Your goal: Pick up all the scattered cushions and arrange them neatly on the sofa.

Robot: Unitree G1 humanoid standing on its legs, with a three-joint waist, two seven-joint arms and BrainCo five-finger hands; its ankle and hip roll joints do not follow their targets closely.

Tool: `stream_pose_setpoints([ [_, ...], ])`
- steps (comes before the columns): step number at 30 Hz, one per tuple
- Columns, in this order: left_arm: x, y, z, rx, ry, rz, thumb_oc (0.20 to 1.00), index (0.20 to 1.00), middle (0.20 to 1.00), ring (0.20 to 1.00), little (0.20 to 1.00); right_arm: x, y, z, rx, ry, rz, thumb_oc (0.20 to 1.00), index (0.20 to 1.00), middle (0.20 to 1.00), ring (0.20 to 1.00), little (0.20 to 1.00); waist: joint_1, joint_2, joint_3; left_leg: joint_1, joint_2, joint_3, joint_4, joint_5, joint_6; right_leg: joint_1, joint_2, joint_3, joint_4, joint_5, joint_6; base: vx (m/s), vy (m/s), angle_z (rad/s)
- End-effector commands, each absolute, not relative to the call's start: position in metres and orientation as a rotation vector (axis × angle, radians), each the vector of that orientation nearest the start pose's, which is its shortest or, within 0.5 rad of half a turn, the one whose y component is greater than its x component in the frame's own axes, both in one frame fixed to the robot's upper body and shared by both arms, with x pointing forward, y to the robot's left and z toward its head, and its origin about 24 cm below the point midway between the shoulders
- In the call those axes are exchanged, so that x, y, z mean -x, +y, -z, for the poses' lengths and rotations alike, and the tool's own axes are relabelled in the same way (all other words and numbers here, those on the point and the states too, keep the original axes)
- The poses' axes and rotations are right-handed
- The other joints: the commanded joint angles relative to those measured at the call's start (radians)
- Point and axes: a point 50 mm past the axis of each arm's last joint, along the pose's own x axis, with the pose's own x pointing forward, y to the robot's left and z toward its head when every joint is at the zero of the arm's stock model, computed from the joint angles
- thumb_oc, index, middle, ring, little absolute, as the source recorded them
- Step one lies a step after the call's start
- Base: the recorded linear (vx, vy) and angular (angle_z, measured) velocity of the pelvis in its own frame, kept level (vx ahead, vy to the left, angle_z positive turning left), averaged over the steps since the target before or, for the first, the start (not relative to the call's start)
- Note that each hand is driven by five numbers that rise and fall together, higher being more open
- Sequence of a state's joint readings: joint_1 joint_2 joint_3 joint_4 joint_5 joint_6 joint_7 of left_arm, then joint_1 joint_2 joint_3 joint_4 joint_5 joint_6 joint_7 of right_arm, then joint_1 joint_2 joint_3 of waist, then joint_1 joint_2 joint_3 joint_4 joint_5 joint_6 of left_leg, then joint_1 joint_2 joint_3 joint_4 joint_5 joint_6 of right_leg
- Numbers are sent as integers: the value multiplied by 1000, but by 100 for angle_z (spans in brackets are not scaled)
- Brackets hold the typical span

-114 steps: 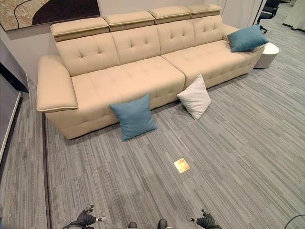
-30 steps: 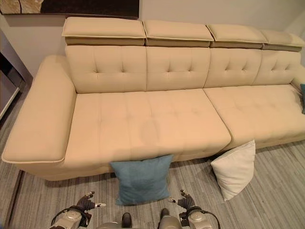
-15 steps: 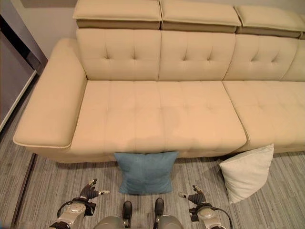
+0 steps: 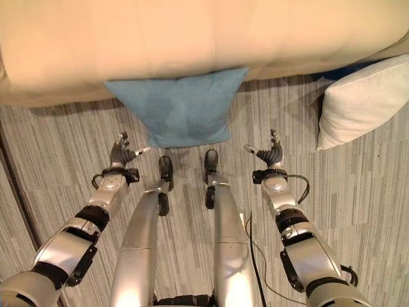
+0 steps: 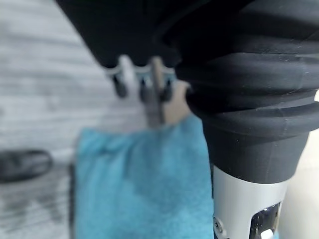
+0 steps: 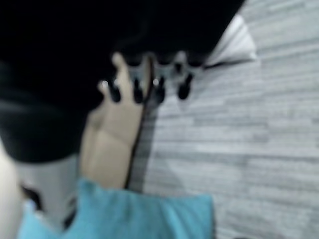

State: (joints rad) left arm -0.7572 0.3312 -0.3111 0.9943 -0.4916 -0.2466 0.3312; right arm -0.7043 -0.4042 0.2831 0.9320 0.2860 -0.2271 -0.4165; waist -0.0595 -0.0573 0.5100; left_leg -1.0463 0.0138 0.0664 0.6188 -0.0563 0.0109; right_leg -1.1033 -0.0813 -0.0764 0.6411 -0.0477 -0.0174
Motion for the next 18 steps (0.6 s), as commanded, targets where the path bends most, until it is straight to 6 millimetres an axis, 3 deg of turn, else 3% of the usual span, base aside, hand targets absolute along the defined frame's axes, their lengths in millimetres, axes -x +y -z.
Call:
stream_pose_setpoints([
  [1,-353,214,-43,-42,90,-359,1000,1000,1000,1000,1000,-341,-234,-44,277,46,404,1000,1000,1000,1000,1000,8,26,-180,-28,26,-27,55,-71,-41,2,-45,39,20,-42,78,0,0,0],
  [5,-365,223,-68,-46,29,-413,1000,1000,1000,1000,1000,-354,-234,-68,250,-35,423,1000,1000,1000,1000,1000,6,18,-185,-145,25,-30,130,-91,-29,-112,-37,45,89,-56,74,36,-16,-4],
  [10,-372,228,-87,-44,-21,-429,1000,1000,1000,1000,1000,-361,-236,-84,243,-77,432,1000,1000,1000,1000,1000,4,16,-182,-200,19,-27,160,-100,-24,-170,-38,47,117,-62,72,0,0,0],
  [13,-380,235,-108,-58,-67,-433,1000,1000,1000,1000,1000,-369,-237,-101,245,-119,429,1000,1000,1000,1000,1000,0,15,-181,-237,11,-25,167,-101,-23,-207,-36,52,122,-64,71,10,7,2],
  [15,-388,238,-138,-65,-153,-416,1000,1000,1000,1000,1000,-377,-238,-123,239,-178,427,1000,1000,1000,1000,1000,-5,17,-172,-271,9,-21,175,-103,-21,-244,-33,60,129,-64,73,6,8,2],
  [18,-391,236,-155,-43,-208,-403,1000,1000,1000,1000,1000,-380,-238,-138,229,-225,426,1000,1000,1000,1000,1000,-7,20,-164,-297,5,-22,184,-105,-17,-267,-31,64,135,-63,74,0,0,0],
])
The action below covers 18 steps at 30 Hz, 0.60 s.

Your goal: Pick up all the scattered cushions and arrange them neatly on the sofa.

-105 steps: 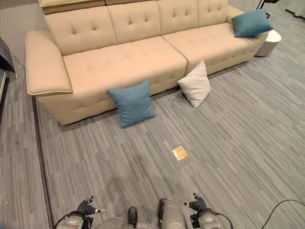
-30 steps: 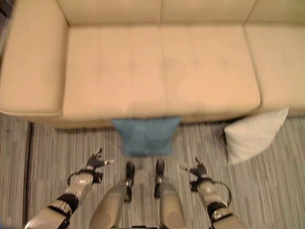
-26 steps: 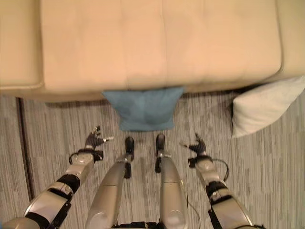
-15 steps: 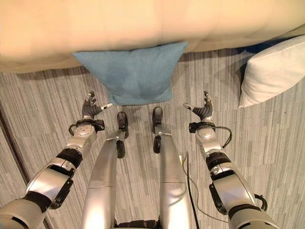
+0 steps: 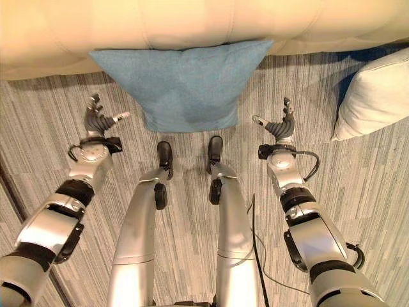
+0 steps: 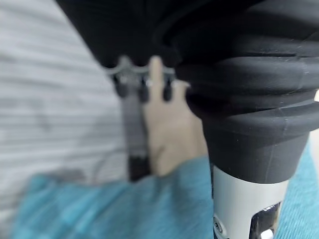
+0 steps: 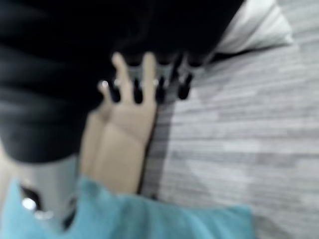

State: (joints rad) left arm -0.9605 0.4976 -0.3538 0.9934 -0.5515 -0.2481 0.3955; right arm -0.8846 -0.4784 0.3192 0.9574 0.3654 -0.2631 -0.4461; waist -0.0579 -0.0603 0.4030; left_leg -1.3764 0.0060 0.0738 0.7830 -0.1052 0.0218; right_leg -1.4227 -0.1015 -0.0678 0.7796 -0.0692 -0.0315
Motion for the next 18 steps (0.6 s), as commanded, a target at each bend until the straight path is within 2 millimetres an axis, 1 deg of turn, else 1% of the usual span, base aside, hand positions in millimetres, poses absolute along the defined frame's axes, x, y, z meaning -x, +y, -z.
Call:
stream_pose_setpoints([
  [1,-393,233,-163,-32,-231,-392,1000,1000,1000,1000,1000,-382,-239,-148,225,-253,427,1000,1000,1000,1000,1000,-11,26,-53,21,10,-29,22,-57,-26,35,-7,57,4,-42,88,0,0,0],
  [3,-397,231,-182,-34,-275,-374,1000,1000,1000,1000,1000,-386,-237,-168,224,-305,413,1000,1000,1000,1000,1000,-13,30,-44,-9,10,-23,35,-60,-25,3,-5,61,15,-41,90,37,12,-2],
  [4,-398,231,-183,-33,-276,-374,1000,1000,1000,1000,1000,-387,-237,-169,223,-306,413,1000,1000,1000,1000,1000,-13,31,-44,-11,10,-23,36,-60,-25,1,-5,62,17,-41,90,0,0,0],
  [6,-402,221,-200,-31,-320,-336,1000,1000,1000,1000,1000,-391,-234,-189,213,-356,391,1000,1000,1000,1000,1000,-15,36,-36,-38,11,-21,47,-63,-23,-27,-2,65,28,-42,91,0,0,0],
  [7,-402,221,-201,-30,-321,-336,1000,1000,1000,1000,1000,-392,-235,-190,212,-357,391,1000,1000,1000,1000,1000,-15,36,-36,-40,11,-21,48,-63,-23,-29,-2,65,28,-42,91,0,0,0],
  [8,-404,216,-206,-28,-335,-321,1000,1000,1000,1000,1000,-393,-233,-195,198,-371,383,1000,1000,1000,1000,1000,-14,38,-33,-46,10,-22,49,-64,-22,-36,-2,66,29,-43,91,17,-13,-6],
  [11,-408,200,-219,-15,-363,-284,1000,1000,1000,1000,1000,-397,-222,-211,147,-416,346,1000,1000,1000,1000,1000,-14,42,-18,-70,11,-21,63,-67,-18,-60,4,69,39,-42,92,14,-9,-5],
  [13,-410,188,-227,-12,-383,-257,1000,1000,1000,1000,1000,-400,-211,-225,145,-454,311,1000,1000,1000,1000,1000,-14,43,-10,-88,10,-22,76,-68,-17,-75,7,69,50,-43,91,11,-23,1],
  [14,-411,176,-232,-12,-398,-228,1000,1000,1000,1000,1000,-402,-198,-235,157,-485,272,1000,1000,1000,1000,1000,-15,42,-4,-99,11,-23,82,-68,-18,-87,8,67,54,-43,90,19,-36,1],
  [15,-411,176,-232,-12,-399,-228,1000,1000,1000,1000,1000,-402,-198,-235,158,-486,272,1000,1000,1000,1000,1000,-15,43,-3,-100,12,-23,82,-68,-18,-88,8,67,54,-43,90,16,-44,0],
  [18,-413,155,-241,-13,-425,-183,1000,1000,1000,1000,1000,-404,-179,-248,162,-521,221,1000,1000,1000,1000,1000,-13,44,6,-116,11,-25,91,-67,-18,-103,11,65,60,-41,90,12,-37,2],
])
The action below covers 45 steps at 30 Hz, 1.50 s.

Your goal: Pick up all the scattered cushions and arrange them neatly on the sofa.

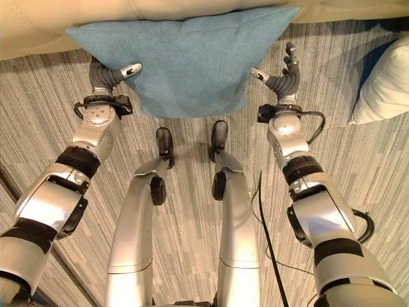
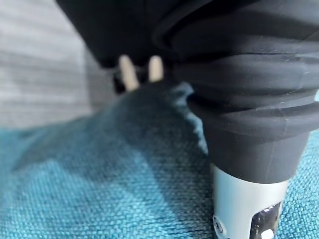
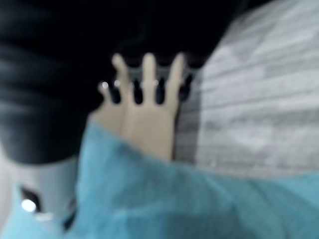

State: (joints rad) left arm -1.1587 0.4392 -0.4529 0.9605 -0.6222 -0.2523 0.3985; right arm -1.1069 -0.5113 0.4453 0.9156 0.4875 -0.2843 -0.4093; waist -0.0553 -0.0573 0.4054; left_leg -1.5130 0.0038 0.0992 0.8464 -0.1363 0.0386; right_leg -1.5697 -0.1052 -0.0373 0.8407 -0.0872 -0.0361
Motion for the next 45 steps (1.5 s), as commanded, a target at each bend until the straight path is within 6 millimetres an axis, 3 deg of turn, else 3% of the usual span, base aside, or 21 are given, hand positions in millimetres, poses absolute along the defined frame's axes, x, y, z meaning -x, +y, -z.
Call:
stream_pose_setpoints([
  [1,-413,147,-245,-20,-438,-167,1000,1000,1000,1000,1000,-405,-171,-254,159,-537,206,1000,1000,1000,1000,1000,-14,43,8,11,11,-51,36,-37,-34,37,17,33,4,-22,94,17,-66,0],
  [2,-412,124,-254,-16,-466,-114,1000,1000,1000,1000,1000,-407,-150,-265,146,-562,162,1000,1000,1000,1000,1000,-6,47,17,-5,11,-54,44,-34,-33,23,19,29,13,-20,93,17,-51,-1],
  [3,-412,124,-255,-16,-467,-114,1000,1000,1000,1000,1000,-407,-150,-265,146,-563,162,1000,1000,1000,1000,1000,-6,47,18,-6,11,-54,45,-35,-33,22,19,29,14,-20,93,22,-50,-1],
  [7,-408,98,-269,13,-508,-64,1000,1000,1000,1000,1000,-405,-111,-279,134,-604,76,1000,1000,1000,1000,1000,4,55,30,-27,8,-56,55,-30,-32,1,21,24,25,-18,92,7,-22,2],
  [9,-404,85,-290,46,-571,-40,1000,1000,1000,1000,1000,-401,-77,-286,155,-634,-13,1000,1000,1000,1000,1000,13,63,43,-35,6,-67,63,-25,-33,0,25,15,29,-17,92,-5,-42,0],
  [10,-404,85,-290,46,-572,-40,1000,1000,1000,1000,1000,-401,-76,-286,155,-635,-13,1000,1000,1000,1000,1000,12,63,44,-35,6,-67,63,-25,-33,0,25,15,29,-17,92,-2,-37,0],
  [11,-402,85,-293,52,-586,-36,586,586,586,586,586,-400,-72,-286,164,-639,-27,373,373,373,373,373,13,64,46,-35,6,-69,65,-24,-33,0,25,13,30,-17,92,4,-40,1],
  [12,-397,83,-303,85,-635,-24,200,200,200,200,200,-396,-61,-290,168,-668,-61,200,200,200,200,200,14,66,46,-41,3,-75,68,-20,-34,0,27,8,32,-17,90,4,-40,1],
  [17,-393,89,-306,124,-670,-26,200,200,200,200,200,-392,-62,-292,143,-696,-61,200,200,200,200,200,12,68,34,-46,3,-80,64,-12,-39,0,31,0,29,-18,88,1,-13,1],
  [21,-388,97,-299,155,-688,-37,200,200,200,200,200,-386,-78,-294,116,-746,-21,200,200,200,200,200,8,60,-5,-39,3,-74,36,-8,-41,1,35,-5,18,-20,86,-5,-38,1],
  [27,-376,98,-263,188,-663,13,200,200,200,200,200,-373,-98,-277,154,-802,14,200,200,200,200,200,0,64,-61,79,10,-78,-65,2,-45,108,41,-25,-53,-32,84,-27,-34,4],
  [31,-366,97,-238,220,-633,37,200,200,200,200,200,-362,-100,-260,138,-804,-5,200,200,200,200,200,-1,67,-74,242,20,-86,-193,20,-52,261,38,-43,-137,-30,89,-32,-40,5],
  [34,-357,99,-220,215,-616,61,200,200,200,200,200,-353,-104,-240,124,-783,-20,200,200,200,200,200,-4,66,-79,368,19,-100,-274,36,-62,390,35,-51,-204,-29,89,23,-28,14],
  [38,-343,104,-177,218,-518,99,200,200,200,200,200,-342,-116,-188,129,-645,-41,200,200,200,200,200,1,57,-109,617,16,-117,-416,67,-77,628,28,-73,-323,-24,93,37,-27,7],
  [41,-331,106,-150,219,-450,129,200,200,200,200,200,-331,-125,-152,167,-539,-49,200,200,200,200,200,1,47,-126,772,18,-131,-511,124,-83,792,31,-95,-416,9,87,28,-62,17],
  [45,-320,105,-121,213,-365,147,200,200,200,200,200,-314,-135,-118,153,-439,-40,200,200,200,200,200,-11,34,-137,981,39,-131,-596,161,-115,1039,43,-122,-527,0,82,145,-101,15],
])
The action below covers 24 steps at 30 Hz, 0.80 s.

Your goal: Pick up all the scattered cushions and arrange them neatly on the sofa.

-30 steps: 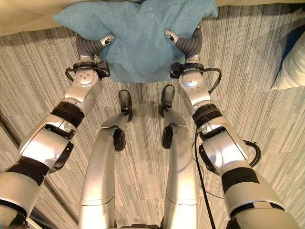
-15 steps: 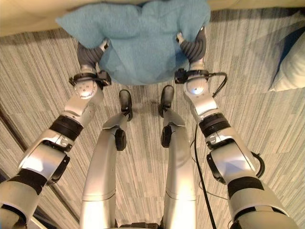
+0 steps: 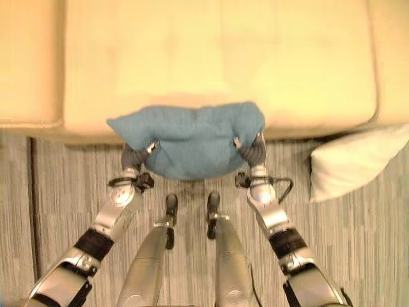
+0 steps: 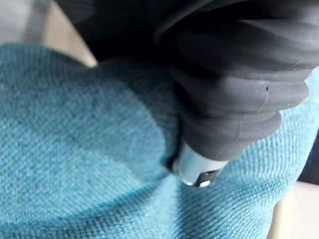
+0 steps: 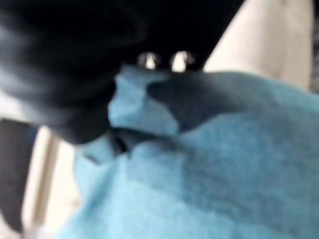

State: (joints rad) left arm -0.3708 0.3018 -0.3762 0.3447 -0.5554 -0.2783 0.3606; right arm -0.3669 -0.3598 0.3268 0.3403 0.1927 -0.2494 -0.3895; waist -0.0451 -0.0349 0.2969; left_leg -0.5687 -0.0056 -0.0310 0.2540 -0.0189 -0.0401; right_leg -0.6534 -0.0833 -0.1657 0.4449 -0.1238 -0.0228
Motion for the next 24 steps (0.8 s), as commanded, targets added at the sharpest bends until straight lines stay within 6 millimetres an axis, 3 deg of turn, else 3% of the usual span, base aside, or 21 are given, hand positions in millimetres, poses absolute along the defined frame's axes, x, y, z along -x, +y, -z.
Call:
stream_pose_setpoints([
  [1,-317,104,-115,203,-347,160,200,200,200,200,200,-311,-139,-113,162,-423,-31,200,200,200,200,200,-25,7,-28,76,56,2,-6,56,-51,190,23,-7,-166,34,65,208,-140,24],
  [3,-310,108,-104,190,-318,160,200,200,200,200,200,-301,-143,-103,148,-395,-32,200,200,200,200,200,-26,-13,-48,162,63,9,12,60,-66,328,28,-25,-234,36,62,182,-77,39],
  [5,-308,108,-101,190,-308,159,200,200,200,200,200,-298,-143,-100,150,-384,-36,200,200,200,200,200,-21,-18,-54,196,61,2,1,79,-67,368,28,-25,-255,42,65,138,22,33],
  [9,-299,110,-85,185,-253,166,200,200,200,200,200,-292,-150,-88,158,-339,-28,200,200,200,200,200,-12,-14,-108,298,60,22,-190,114,-50,459,40,-16,-313,52,87,207,87,1],
  [10,-296,110,-81,166,-237,174,200,200,200,200,200,-288,-153,-84,162,-326,-17,200,200,200,200,200,-5,-17,-122,300,55,57,-227,152,-57,517,49,-14,-349,56,95,212,92,3],
  [12,-294,110,-79,155,-234,176,200,200,200,200,200,-287,-153,-84,168,-329,-17,200,200,200,200,200,11,-28,-127,290,41,65,-209,158,-56,560,56,1,-365,58,99,220,135,2],
  [17,-284,117,-67,150,-191,167,200,200,200,200,200,-283,-152,-77,177,-294,-32,200,200,200,200,200,25,-41,-167,380,21,66,-206,95,-15,635,30,42,-359,58,135,231,166,-34],
  [19,-280,119,-63,139,-179,167,200,200,200,200,200,-281,-149,-76,180,-290,-45,200,200,200,200,200,36,-36,-175,439,-4,91,-194,47,20,629,2,74,-263,95,175,238,286,-33],
  [20,-280,119,-63,139,-179,167,200,200,200,200,200,-281,-149,-76,180,-290,-45,200,200,200,200,200,38,-37,-174,441,-4,94,-194,46,21,628,2,77,-261,94,175,93,160,-41],
  [22,-278,120,-65,135,-188,165,200,200,200,200,200,-282,-144,-77,189,-298,-51,200,200,200,200,200,34,-20,-156,489,-10,109,-196,27,57,568,-30,83,-65,202,208,85,289,-18],
  [24,-279,121,-69,131,-202,160,200,200,200,200,200,-283,-140,-78,180,-305,-59,200,200,200,200,200,31,-1,-146,523,-4,111,-208,17,71,524,-29,74,22,188,198,87,237,-13],
])
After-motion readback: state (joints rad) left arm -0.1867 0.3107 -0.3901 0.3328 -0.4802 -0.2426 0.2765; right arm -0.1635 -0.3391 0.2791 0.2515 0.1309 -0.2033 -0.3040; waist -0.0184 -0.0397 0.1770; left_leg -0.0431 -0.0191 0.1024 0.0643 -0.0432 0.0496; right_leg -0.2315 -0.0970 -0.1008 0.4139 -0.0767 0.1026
